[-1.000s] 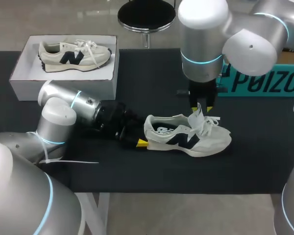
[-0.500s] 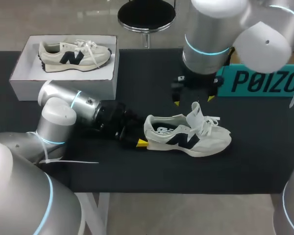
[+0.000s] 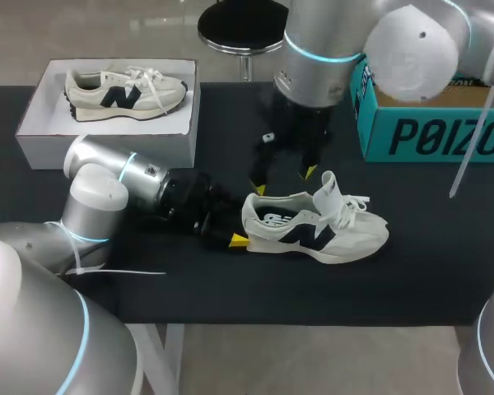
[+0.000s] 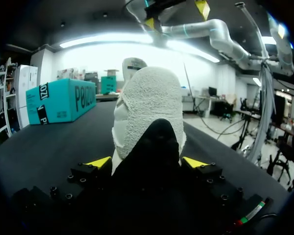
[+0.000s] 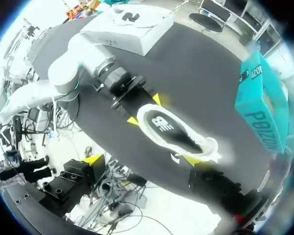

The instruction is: Take the shoe out of the shoebox, open the shoe tongue, remove and reinsert the insole, then place the shoe into the shoebox

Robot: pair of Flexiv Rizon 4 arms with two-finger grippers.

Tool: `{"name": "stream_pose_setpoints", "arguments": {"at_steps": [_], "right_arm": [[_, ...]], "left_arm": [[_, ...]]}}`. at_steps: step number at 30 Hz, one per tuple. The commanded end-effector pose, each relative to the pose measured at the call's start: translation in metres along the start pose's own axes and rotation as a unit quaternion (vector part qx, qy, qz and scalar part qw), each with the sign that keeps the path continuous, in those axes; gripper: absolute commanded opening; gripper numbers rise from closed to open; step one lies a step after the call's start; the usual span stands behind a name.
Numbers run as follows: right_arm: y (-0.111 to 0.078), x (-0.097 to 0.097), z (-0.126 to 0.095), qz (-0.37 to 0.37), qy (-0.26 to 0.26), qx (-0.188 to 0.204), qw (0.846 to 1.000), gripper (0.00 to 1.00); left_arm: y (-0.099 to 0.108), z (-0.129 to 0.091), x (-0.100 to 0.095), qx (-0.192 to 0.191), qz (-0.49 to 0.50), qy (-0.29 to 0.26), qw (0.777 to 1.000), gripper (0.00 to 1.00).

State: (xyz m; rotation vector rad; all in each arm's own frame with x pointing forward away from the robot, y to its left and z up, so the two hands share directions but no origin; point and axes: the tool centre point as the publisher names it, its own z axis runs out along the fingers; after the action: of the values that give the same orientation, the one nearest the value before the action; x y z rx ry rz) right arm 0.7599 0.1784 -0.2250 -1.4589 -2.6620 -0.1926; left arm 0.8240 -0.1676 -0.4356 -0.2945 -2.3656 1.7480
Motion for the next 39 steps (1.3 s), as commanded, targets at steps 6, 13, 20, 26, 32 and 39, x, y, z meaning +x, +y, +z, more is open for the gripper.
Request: {"name": "stream_pose_setpoints", "arguments": {"at_steps": [6, 13, 20, 26, 32, 39], "right_arm": [[0.009, -0.007, 0.003, -0.325, 0.236, 0.296, 0.867, 1.00], [0.009, -0.007, 0.003, -0.325, 0.236, 0.296, 0.867, 1.00], [0.013, 0.005, 0.006, -0.375, 0.147, 0.338, 0.851, 1.00], [0.009, 0.007, 0.008, -0.371, 0.097, 0.346, 0.856, 1.00], [-0.001, 0.008, 0.006, -0.334, 0.062, 0.351, 0.873, 1.00], [-0.002, 0.003, 0.013, -0.324, 0.064, 0.351, 0.876, 0.00]], "left_arm": [[0.002, 0.001, 0.000, -0.001, 0.000, 0.000, 1.000, 0.00], [0.002, 0.001, 0.000, -0.001, 0.000, 0.000, 1.000, 0.00], [0.002, 0.001, 0.000, -0.001, 0.000, 0.000, 1.000, 0.00], [0.002, 0.001, 0.000, -0.001, 0.000, 0.000, 1.000, 0.00], [0.002, 0.001, 0.000, -0.001, 0.000, 0.000, 1.000, 0.00], [0.002, 0.001, 0.000, -0.001, 0.000, 0.000, 1.000, 0.00]]}}
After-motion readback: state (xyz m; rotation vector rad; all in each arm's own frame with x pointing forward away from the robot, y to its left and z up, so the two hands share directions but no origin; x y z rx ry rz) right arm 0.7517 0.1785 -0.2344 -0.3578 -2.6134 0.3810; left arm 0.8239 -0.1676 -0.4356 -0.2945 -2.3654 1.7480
